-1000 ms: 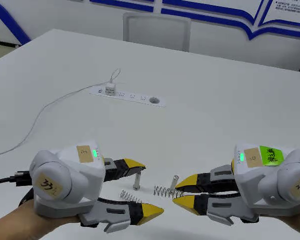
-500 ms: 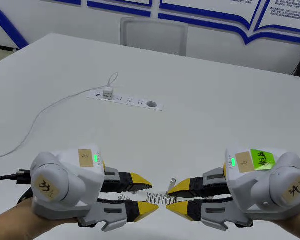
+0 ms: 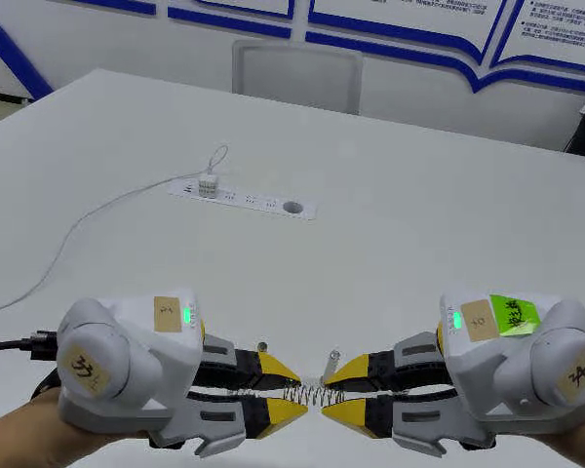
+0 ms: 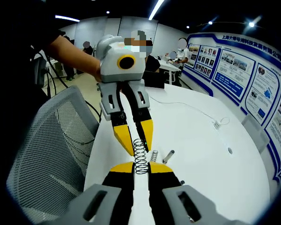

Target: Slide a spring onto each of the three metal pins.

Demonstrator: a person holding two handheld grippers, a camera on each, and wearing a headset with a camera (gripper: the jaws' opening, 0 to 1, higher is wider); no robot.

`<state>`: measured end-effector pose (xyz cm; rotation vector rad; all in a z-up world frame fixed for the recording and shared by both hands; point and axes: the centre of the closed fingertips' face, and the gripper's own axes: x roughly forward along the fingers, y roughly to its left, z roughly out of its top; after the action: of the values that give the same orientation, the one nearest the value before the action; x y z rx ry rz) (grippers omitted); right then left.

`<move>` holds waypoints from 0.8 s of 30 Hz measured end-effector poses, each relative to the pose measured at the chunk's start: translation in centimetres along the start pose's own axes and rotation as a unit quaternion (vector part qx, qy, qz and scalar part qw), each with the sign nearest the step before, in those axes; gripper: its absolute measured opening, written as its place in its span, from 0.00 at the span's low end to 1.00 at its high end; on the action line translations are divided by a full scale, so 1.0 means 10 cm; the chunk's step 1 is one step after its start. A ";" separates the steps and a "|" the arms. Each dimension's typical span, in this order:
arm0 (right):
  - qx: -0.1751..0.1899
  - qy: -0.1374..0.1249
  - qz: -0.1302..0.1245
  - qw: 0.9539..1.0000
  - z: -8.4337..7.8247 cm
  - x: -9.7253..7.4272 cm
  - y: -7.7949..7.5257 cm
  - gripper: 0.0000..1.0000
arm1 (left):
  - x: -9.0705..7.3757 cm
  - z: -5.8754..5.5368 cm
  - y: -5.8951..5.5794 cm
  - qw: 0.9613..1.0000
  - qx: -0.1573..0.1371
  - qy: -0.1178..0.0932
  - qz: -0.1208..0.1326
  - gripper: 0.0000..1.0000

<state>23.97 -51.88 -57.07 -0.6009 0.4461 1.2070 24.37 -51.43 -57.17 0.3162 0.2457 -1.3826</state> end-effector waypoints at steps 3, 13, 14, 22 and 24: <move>-0.001 -0.004 0.001 1.000 0.01 -0.02 0.00 0.11 | 0.00 0.00 -0.02 1.000 0.017 0.003 -0.002 0.11; 0.005 -0.009 0.010 1.000 0.01 -0.05 -0.01 0.13 | 0.01 0.03 -0.04 0.999 0.054 0.006 -0.004 0.09; 0.004 -0.004 0.011 1.000 -0.01 -0.05 -0.01 0.14 | 0.00 0.03 -0.04 0.998 0.055 0.006 -0.005 0.09; -0.004 -0.003 0.020 1.000 -0.05 -0.02 0.03 0.12 | 0.01 0.03 -0.07 0.998 0.055 0.005 -0.013 0.09; 0.000 -0.006 0.020 1.000 -0.04 -0.03 0.03 0.12 | 0.01 0.03 -0.07 0.998 0.055 0.005 -0.013 0.09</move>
<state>23.58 -52.29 -57.25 -0.5868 0.4501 1.2481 23.71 -51.72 -56.94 0.4121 0.1836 -1.4240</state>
